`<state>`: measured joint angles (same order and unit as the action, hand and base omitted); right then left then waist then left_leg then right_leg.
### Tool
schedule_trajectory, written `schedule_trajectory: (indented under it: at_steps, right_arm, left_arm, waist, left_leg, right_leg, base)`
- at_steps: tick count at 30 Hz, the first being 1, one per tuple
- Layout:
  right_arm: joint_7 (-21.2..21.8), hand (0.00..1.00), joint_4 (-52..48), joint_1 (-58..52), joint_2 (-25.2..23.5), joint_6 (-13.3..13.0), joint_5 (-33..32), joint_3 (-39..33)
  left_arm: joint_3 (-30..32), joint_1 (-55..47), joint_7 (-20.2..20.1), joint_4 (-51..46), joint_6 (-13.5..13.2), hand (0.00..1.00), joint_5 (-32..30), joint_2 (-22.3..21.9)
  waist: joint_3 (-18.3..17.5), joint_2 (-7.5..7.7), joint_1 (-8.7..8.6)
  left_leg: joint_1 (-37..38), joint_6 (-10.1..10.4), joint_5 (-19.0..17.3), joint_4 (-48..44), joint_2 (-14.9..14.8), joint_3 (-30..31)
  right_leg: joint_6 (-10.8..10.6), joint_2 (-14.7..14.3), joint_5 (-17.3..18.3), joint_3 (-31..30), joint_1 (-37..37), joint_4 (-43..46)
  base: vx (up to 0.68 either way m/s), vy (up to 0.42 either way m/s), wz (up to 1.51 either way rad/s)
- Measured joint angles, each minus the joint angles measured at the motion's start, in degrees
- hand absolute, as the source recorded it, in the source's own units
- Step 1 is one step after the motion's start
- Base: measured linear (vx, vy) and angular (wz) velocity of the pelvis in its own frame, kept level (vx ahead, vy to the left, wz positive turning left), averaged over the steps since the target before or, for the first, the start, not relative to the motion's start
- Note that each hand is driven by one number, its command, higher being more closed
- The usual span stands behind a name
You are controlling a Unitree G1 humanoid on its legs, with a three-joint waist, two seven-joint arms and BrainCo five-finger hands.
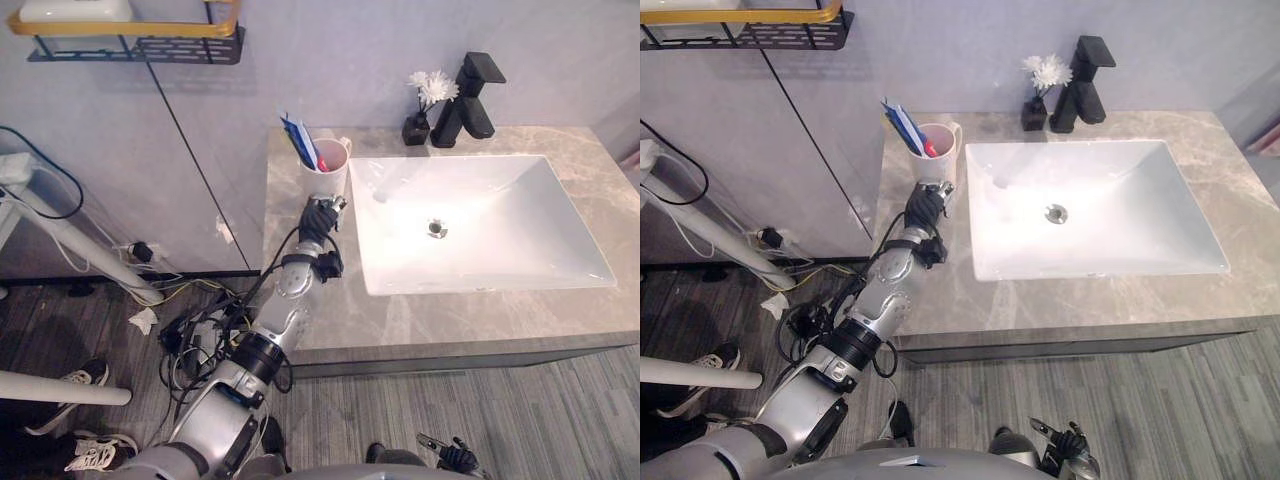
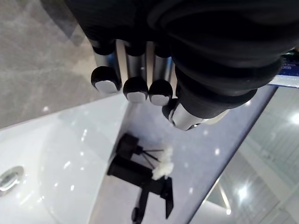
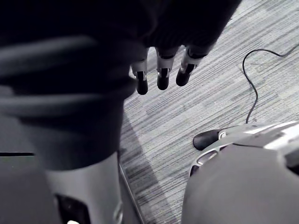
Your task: Organize washtable
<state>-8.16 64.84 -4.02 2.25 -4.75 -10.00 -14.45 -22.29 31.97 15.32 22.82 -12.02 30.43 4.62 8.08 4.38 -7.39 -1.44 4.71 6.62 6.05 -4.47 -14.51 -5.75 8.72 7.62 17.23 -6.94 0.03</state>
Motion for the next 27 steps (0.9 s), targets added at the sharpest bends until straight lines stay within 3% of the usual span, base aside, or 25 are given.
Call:
schedule_trajectory:
  at_steps: [6,27]
  right_arm:
    - [0.7,0.0,-1.6,-0.2,-0.1,0.0,0.0,-1.8]
    - [0.7,0.0,-1.9,-0.3,-0.3,0.0,0.1,-1.9]
  left_arm:
    - [0.5,0.1,0.0,0.2,-0.3,1.0,-0.6,0.0]
    - [2.2,1.7,0.5,2.0,-1.3,1.0,-1.6,-0.3]
  waist:
    - [1.8,-0.85,0.0]
    - [2.0,-0.69,0.0]
  left_leg:
    - [-0.1,0.0,0.0,0.0,0.0,-0.6]
    - [-0.3,-0.2,-0.2,0.0,0.1,-0.9]
  right_leg:
    - [-0.3,0.1,-0.5,-0.7,0.5,0.0]
    - [-0.5,0.3,-0.7,-0.9,0.8,-0.5]
  base:
    - [-0.02,0.016,-0.07]
    - [0.0,0.0,0.0]
